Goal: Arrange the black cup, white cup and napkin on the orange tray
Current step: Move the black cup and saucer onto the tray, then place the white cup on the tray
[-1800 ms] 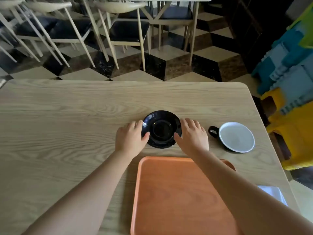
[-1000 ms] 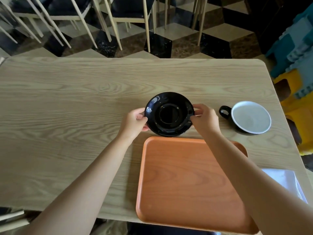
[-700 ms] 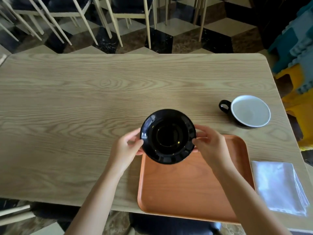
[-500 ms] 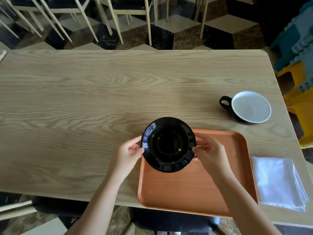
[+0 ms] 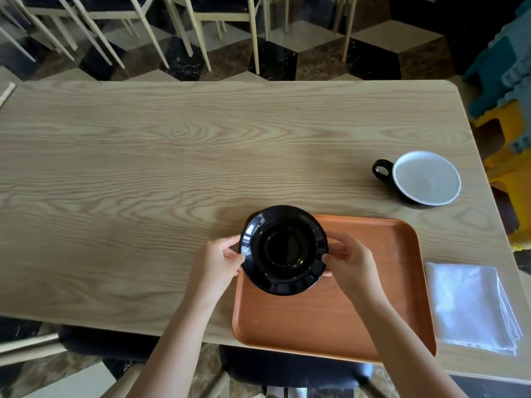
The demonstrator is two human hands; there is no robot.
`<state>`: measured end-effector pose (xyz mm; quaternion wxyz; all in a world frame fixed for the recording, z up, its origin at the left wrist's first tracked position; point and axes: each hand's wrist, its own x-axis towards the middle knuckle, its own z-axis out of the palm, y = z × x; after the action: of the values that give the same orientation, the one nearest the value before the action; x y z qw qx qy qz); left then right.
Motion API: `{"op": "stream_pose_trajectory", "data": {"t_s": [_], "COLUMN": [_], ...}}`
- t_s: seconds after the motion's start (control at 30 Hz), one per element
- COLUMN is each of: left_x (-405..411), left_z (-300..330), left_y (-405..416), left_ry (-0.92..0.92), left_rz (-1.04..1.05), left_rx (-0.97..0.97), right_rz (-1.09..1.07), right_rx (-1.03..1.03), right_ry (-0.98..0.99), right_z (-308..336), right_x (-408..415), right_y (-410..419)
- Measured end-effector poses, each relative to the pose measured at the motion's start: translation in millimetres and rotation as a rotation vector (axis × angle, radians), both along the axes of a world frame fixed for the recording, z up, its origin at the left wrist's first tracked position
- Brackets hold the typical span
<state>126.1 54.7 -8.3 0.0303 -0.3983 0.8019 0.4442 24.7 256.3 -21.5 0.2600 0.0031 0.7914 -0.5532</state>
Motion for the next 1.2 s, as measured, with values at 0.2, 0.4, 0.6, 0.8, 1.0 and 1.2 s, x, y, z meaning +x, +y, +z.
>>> {"op": "stream_pose_trajectory", "data": {"t_s": [0.2, 0.4, 0.6, 0.8, 1.0, 1.2], "left_x": [0, -2, -48, -139, -203, -228], "left_z": [6, 14, 44, 44, 21, 11], "left_y": [-3, -4, 23, 79, 110, 122], "left_ry": [-0.029, -0.064, 0.154, 0.417, 0.279, 0.234], "left_rz": [0.009, -0.009, -0.259, -0.779, -1.052, -1.064], "left_rx": [0.063, -0.067, -0.396, -0.690, -0.794, -0.700], "right_rz": [0.034, 0.189, 0.177, 0.272, 0.318, 0.300], "right_rx": [0.023, 0.146, 0.366, 0.797, 0.792, 0.696], "right_ry": [0.030, 0.032, 0.487, 0.715, 0.601, 0.781], "right_z": [4, 15, 56, 49, 33, 28], "right_x": [-2, -15, -47, -111, -142, -149], "right_y": [0, 11, 58, 117, 130, 130]}}
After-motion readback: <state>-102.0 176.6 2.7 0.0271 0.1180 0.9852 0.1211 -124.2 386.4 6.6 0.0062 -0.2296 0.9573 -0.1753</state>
